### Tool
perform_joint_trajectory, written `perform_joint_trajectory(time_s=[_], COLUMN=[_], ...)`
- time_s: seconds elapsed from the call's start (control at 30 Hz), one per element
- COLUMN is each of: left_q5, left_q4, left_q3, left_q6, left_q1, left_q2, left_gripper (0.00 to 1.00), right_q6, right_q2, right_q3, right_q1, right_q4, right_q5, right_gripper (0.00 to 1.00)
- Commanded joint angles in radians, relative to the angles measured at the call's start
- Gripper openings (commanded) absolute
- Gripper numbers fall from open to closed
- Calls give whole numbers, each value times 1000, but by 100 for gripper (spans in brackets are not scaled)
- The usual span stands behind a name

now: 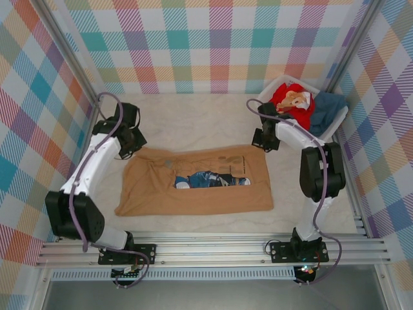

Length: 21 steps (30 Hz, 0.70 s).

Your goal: Fold and stack the t-shirts

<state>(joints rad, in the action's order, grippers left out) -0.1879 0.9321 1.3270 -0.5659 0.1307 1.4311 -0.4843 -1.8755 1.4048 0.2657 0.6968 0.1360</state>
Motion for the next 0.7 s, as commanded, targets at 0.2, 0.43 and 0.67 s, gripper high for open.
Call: perform_joint_trajectory(time_s=[0.2,0.43,0.67], left_q5=[-111,-118,-115], left_q4=[130,135,125], left_q3=[-196,-382,-479], left_q6=[-111,-213,-296], left_q1=[1,1,2], left_q2=[-254,-341,-366], left_gripper=[0,0,0], right_q6=[-40,-84,-103], right_q2=[139,165,178], right_q3=[-159,-263,-298], right_q1=[8,12,12], right_q4=[64,73,80], right_q5=[-29,-57,-50], right_gripper=[0,0,0])
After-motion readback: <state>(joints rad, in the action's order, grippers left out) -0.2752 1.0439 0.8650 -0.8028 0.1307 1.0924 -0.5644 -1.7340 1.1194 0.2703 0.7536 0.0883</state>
